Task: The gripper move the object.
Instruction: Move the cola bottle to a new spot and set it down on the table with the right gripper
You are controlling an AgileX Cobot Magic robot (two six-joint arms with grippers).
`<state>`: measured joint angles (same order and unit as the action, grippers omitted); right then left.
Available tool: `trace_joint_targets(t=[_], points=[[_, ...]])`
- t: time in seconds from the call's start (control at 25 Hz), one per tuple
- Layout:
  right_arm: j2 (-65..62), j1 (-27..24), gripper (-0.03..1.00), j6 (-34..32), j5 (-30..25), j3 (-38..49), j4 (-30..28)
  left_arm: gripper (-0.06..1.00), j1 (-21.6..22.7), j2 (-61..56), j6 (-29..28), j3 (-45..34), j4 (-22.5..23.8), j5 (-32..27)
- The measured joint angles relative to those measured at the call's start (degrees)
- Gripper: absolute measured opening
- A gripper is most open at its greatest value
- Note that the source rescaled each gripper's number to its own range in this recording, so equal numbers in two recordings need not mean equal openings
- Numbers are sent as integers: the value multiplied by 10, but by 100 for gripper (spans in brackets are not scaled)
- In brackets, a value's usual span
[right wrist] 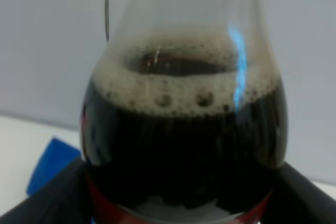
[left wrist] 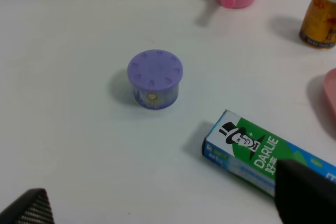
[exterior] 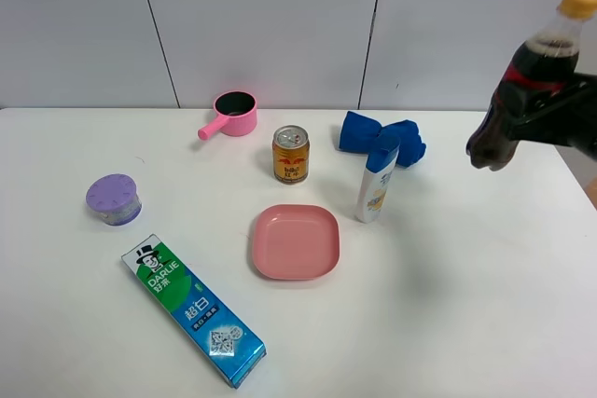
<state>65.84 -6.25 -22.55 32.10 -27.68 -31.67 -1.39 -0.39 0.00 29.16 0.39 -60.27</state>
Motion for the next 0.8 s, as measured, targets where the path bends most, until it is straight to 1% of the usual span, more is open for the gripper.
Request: trace_joint_targets(t=[0.08, 0.16, 0.28, 0.36, 0.44, 0.48, 0.56, 0.8], points=[[-14, 9, 0, -72, -40, -38, -59, 100, 0, 0, 0, 0, 0, 0], [-13, 33, 0, -146, -83, -86, -134, 100, 0, 0, 0, 0, 0, 0], [4, 96, 0, -249, -155, -158, -225, 100, 0, 0, 0, 0, 0, 0], [30, 146, 0, -281, -205, -205, -263, 100, 0, 0, 0, 0, 0, 0], [61, 195, 0, -292, -253, -250, -275, 100, 0, 0, 0, 0, 0, 0], [79, 215, 0, -296, -268, -265, -277, 100, 0, 0, 0, 0, 0, 0], [110, 241, 0, -301, -282, -297, -277, 100, 0, 0, 0, 0, 0, 0], [183, 302, 0, -320, -295, -363, -275, 100, 0, 0, 0, 0, 0, 0]])
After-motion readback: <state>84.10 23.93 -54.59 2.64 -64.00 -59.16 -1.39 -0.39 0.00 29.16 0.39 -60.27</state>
